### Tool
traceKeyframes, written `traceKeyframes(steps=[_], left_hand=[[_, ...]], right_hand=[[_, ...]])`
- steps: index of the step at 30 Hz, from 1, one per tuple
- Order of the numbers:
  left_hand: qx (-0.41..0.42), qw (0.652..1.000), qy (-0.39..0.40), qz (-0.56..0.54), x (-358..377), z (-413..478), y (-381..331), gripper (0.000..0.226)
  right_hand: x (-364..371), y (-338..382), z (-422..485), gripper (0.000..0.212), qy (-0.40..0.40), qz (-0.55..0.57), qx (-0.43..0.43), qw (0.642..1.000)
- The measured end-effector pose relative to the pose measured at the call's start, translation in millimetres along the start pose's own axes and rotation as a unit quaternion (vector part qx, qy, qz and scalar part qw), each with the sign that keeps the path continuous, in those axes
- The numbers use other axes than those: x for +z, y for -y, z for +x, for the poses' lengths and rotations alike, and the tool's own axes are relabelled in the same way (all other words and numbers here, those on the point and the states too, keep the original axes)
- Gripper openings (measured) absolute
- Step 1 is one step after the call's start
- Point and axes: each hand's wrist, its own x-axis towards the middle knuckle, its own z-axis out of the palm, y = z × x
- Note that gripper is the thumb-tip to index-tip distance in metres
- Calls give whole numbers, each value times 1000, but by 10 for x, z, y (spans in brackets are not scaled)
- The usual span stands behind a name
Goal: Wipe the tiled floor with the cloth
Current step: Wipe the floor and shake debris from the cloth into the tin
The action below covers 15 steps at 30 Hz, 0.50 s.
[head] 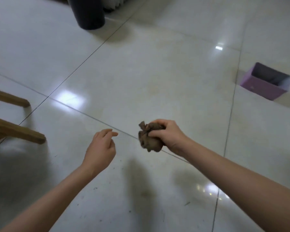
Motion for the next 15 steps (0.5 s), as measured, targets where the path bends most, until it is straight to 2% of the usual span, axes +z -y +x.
traceKeyframes(steps=[10,15], left_hand=[[106,989,95,25,327,1068,-2168,32],[112,983,143,6,492,1371,-3261,31]], right_hand=[[-2128,623,-178,29,-127,92,-50,986],[-3005,880,-361,26,-190,124,-52,973]])
